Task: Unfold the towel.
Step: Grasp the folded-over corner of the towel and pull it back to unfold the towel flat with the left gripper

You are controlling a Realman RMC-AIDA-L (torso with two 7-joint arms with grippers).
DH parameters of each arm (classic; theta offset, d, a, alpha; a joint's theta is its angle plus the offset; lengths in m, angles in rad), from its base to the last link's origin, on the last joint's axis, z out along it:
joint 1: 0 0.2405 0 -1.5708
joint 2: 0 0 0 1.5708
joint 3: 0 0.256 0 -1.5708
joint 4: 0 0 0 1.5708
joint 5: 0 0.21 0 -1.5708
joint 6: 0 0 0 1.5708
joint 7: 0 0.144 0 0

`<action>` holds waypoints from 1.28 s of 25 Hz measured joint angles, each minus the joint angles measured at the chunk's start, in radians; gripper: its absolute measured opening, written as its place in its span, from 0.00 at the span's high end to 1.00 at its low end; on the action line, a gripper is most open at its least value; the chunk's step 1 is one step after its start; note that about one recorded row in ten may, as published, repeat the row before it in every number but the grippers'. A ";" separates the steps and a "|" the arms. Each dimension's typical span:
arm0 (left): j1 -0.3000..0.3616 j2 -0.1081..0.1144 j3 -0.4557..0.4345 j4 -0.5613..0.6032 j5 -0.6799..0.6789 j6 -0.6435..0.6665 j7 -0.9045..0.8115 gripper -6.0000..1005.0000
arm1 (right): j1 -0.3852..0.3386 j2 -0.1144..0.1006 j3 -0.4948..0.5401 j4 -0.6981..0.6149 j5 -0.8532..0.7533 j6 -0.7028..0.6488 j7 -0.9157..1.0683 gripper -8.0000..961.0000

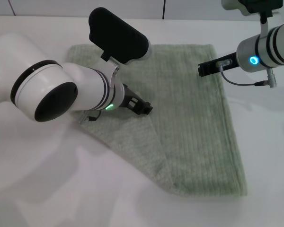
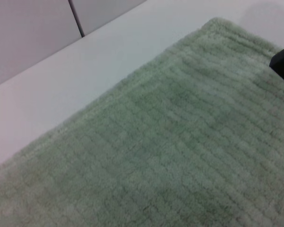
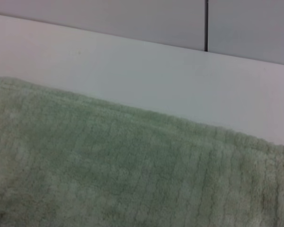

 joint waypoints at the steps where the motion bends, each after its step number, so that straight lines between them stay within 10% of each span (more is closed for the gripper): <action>1: -0.004 0.000 0.000 0.006 -0.002 0.000 0.000 0.21 | 0.000 0.000 0.000 0.000 0.000 0.000 0.000 0.99; 32: -0.045 0.002 -0.015 0.025 -0.027 -0.073 -0.006 0.36 | 0.001 0.000 0.000 0.006 0.000 0.007 0.000 0.99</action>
